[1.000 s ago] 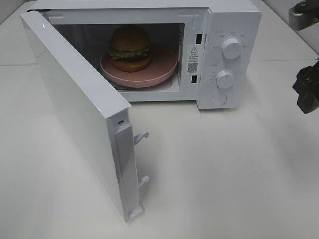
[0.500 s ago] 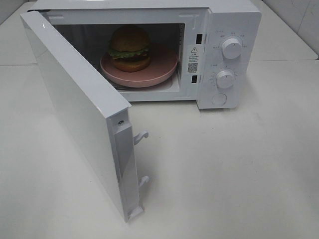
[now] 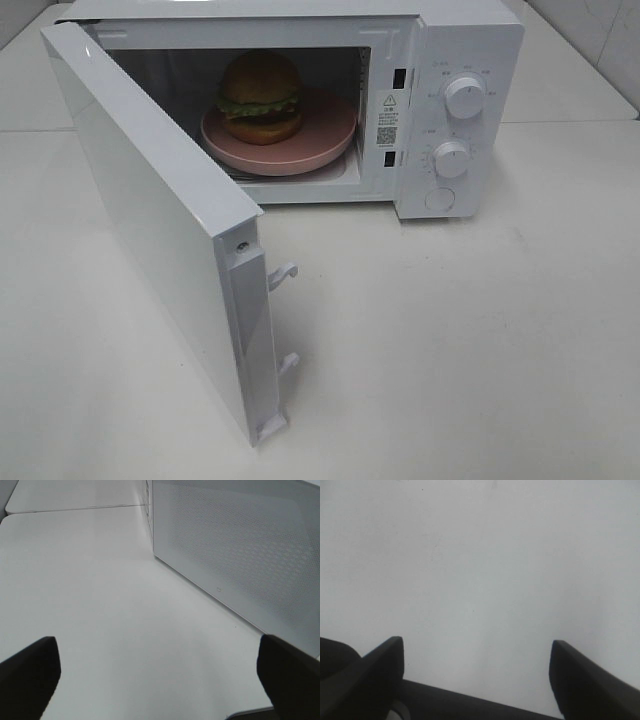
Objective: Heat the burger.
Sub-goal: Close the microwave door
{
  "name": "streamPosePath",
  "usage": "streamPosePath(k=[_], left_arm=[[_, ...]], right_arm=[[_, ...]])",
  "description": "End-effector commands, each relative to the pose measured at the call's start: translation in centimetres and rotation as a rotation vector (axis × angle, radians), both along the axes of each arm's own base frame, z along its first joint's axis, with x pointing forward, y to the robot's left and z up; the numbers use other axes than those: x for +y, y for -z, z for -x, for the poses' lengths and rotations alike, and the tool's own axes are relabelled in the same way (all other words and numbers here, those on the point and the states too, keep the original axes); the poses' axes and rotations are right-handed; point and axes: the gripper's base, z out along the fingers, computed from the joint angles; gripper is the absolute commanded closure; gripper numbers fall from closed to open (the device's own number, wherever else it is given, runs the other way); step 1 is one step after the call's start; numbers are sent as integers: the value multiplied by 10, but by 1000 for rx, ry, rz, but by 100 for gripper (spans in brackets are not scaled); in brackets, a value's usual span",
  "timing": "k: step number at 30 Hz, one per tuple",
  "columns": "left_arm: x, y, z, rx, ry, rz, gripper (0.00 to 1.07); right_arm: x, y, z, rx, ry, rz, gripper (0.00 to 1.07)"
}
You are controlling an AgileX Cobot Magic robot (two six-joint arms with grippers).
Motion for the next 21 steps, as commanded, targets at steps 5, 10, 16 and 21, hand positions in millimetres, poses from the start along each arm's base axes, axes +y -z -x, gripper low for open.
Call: streamPosePath(k=[5, 10, 16, 21], left_arm=[[0, -1, 1, -25, -7, 2, 6], [0, -1, 1, -25, -7, 2, 6], [0, -1, 1, -25, -7, 2, 6], [0, -1, 1, -25, -7, 2, 6]], right_arm=[[-17, 5, 43, -181, 83, -41, 31], [-22, 23, 73, -286, 133, -109, 31], [-19, 32, 84, -341, 134, -159, 31], [-18, 34, 92, -474, 126, -162, 31]])
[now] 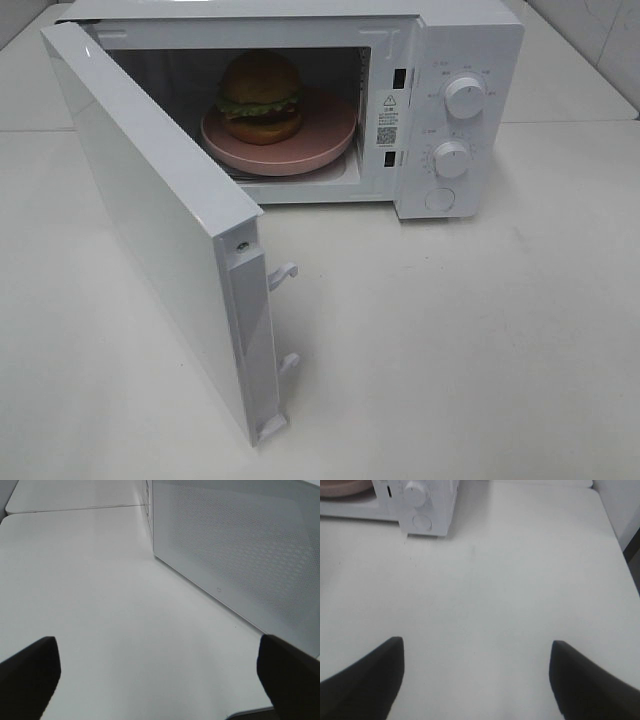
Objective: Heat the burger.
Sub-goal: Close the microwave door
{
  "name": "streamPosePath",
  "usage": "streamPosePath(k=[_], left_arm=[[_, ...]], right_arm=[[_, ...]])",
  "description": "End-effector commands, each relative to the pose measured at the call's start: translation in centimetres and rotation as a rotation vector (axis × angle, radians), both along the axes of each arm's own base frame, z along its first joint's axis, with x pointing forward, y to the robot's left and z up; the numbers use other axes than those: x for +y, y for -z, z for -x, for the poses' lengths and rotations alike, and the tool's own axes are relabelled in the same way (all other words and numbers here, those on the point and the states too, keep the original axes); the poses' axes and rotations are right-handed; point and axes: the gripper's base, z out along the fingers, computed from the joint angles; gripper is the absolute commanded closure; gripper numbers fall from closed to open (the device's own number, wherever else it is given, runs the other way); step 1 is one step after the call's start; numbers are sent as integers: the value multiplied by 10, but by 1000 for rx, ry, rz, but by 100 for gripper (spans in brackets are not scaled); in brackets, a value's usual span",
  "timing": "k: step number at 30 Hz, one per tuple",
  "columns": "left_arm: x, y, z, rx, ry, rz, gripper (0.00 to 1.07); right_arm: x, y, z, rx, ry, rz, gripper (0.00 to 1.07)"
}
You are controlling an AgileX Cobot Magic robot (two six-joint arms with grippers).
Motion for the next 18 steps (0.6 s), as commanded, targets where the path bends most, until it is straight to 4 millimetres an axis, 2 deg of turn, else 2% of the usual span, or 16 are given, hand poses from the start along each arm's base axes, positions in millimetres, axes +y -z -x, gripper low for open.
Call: streamPosePath(k=[1, 18], left_arm=[[0, -1, 1, -25, -8, 3, 6], [0, -1, 1, -25, -7, 2, 6]], right_arm=[[0, 3, 9, -105, 18, 9, 31], [-1, 3, 13, -128, 41, 8, 34]])
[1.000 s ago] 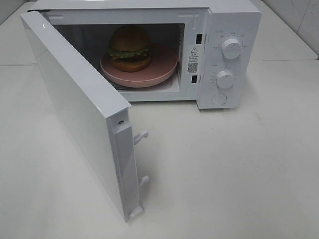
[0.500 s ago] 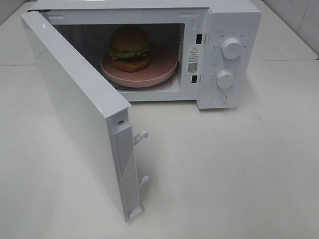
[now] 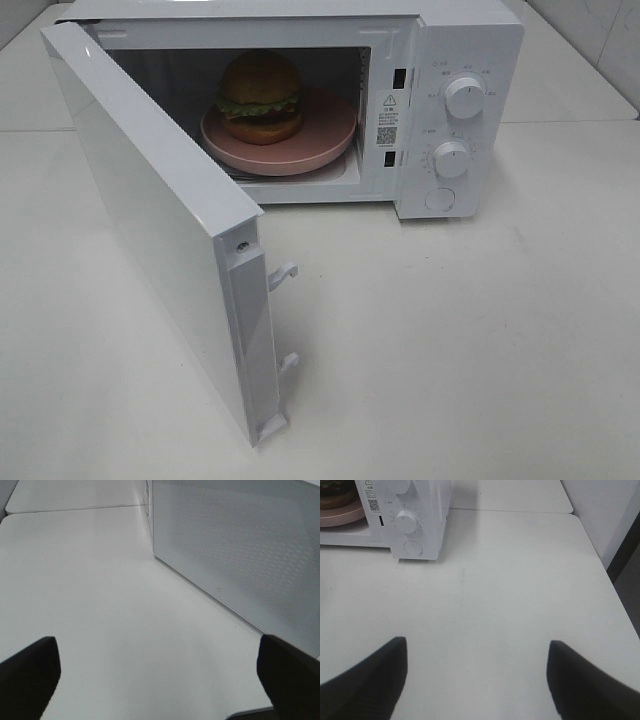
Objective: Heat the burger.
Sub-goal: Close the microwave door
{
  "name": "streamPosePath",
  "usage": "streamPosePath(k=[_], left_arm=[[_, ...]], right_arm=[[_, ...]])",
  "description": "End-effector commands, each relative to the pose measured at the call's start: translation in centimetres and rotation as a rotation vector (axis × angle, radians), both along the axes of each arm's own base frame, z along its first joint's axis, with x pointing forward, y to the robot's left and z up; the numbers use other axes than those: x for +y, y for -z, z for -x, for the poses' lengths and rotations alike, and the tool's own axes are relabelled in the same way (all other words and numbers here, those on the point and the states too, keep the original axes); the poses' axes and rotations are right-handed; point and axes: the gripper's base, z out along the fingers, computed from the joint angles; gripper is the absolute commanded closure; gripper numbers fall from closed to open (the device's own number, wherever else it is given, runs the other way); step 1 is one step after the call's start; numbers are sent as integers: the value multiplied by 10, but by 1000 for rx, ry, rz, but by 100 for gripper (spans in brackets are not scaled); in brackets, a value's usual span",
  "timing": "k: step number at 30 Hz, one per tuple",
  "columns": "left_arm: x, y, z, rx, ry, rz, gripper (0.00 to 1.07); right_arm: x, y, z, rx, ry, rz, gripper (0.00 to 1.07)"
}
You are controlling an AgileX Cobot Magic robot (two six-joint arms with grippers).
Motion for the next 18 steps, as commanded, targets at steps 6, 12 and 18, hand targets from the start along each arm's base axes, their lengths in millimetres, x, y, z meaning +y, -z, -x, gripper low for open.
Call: streamPosePath(k=[6, 12, 18], left_arm=[[0, -1, 1, -25, -7, 2, 6], [0, -1, 1, -25, -7, 2, 6], [0, -1, 1, -25, -7, 2, 6]], right_arm=[[0, 0, 4, -35, 3, 10, 34], [0, 0, 4, -35, 3, 10, 34], [0, 0, 4, -35, 3, 10, 34]])
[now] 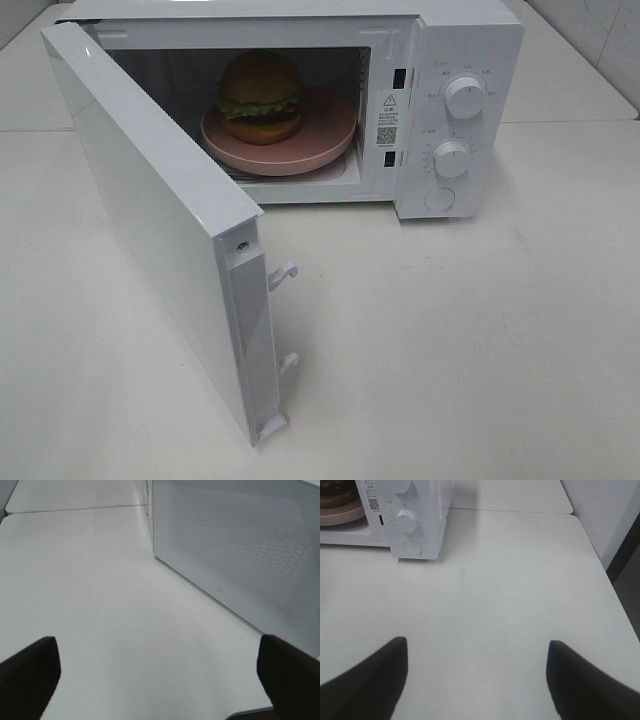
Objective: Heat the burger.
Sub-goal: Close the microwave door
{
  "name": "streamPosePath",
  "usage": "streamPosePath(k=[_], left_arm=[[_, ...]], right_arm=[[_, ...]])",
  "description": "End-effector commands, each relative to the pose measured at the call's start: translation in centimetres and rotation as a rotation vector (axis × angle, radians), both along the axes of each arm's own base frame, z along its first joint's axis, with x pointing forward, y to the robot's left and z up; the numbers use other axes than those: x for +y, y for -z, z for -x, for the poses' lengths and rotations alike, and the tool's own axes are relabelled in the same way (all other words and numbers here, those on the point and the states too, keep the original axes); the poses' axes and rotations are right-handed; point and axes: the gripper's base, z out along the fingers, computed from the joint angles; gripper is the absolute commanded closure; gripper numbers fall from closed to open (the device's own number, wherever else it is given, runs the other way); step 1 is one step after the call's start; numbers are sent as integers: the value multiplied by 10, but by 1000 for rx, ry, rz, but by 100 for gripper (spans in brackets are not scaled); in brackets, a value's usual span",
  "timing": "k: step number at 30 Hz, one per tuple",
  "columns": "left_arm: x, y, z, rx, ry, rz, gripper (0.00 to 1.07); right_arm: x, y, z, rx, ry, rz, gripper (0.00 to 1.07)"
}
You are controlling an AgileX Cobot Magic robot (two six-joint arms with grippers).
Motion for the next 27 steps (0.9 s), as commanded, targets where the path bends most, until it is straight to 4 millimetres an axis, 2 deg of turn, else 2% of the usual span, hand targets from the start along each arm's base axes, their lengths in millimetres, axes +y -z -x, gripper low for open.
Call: streamPosePath(k=[1, 21, 26, 27], left_arm=[[0, -1, 1, -25, -7, 2, 6], [-1, -3, 1, -35, -3, 13, 6], [0, -16, 3, -128, -16, 16, 8], [0, -20, 2, -172, -22, 22, 12]], right_arm=[[0, 0, 4, -35, 6, 3, 34], [0, 0, 4, -35, 6, 3, 34], [0, 0, 4, -35, 6, 3, 34], [0, 0, 4, -35, 6, 3, 34]])
